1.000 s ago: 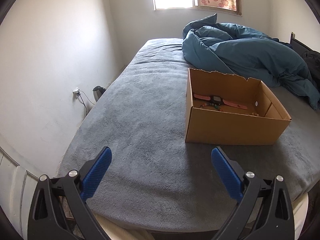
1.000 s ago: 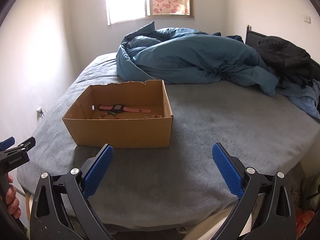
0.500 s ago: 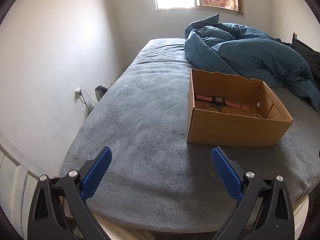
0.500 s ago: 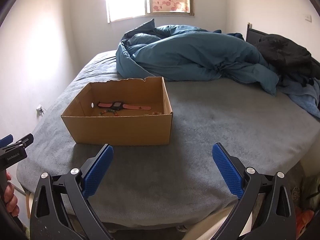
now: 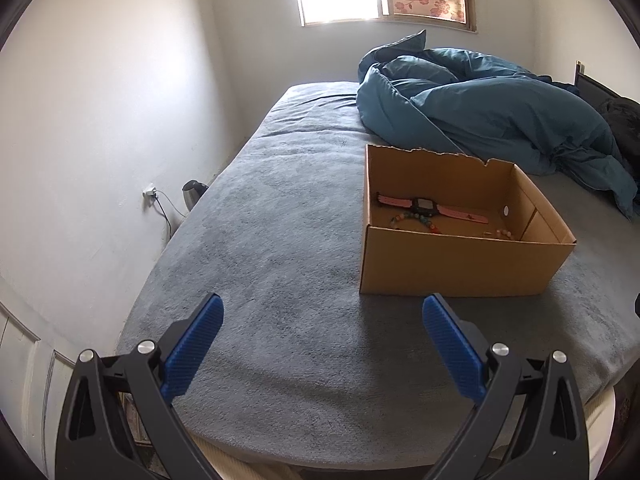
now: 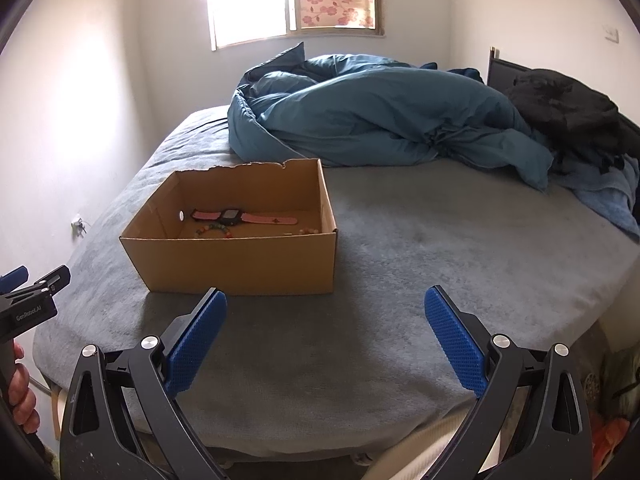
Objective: Organize jewelry
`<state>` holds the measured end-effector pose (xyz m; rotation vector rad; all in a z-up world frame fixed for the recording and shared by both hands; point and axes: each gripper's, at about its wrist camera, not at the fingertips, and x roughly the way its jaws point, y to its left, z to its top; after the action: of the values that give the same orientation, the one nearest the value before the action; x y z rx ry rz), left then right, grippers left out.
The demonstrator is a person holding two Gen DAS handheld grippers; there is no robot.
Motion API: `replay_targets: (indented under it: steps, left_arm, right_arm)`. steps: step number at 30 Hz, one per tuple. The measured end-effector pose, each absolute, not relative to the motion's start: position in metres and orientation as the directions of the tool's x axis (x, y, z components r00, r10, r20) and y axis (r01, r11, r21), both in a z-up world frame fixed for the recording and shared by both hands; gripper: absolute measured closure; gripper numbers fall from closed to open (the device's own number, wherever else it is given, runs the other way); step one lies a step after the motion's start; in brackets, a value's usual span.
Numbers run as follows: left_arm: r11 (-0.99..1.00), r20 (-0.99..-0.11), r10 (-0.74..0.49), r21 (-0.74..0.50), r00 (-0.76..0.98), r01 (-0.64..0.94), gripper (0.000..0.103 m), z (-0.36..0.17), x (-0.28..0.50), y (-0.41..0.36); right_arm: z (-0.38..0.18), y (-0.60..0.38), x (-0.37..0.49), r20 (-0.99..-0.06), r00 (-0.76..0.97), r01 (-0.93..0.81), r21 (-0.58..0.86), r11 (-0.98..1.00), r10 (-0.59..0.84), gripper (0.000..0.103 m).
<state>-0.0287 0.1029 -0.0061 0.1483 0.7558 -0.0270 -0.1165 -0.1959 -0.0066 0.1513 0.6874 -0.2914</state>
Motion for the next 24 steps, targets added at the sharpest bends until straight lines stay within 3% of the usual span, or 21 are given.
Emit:
replay_targets:
  steps: [24]
  left_arm:
    - [0.989, -0.701, 0.024, 0.119, 0.712, 0.084, 0.005, -0.01, -0.0264, 0.0983]
  right_arm:
    - [-0.0101, -0.196, -0.1169, -0.65, 0.731, 0.308, 0.043, 0.95, -0.208, 0.008]
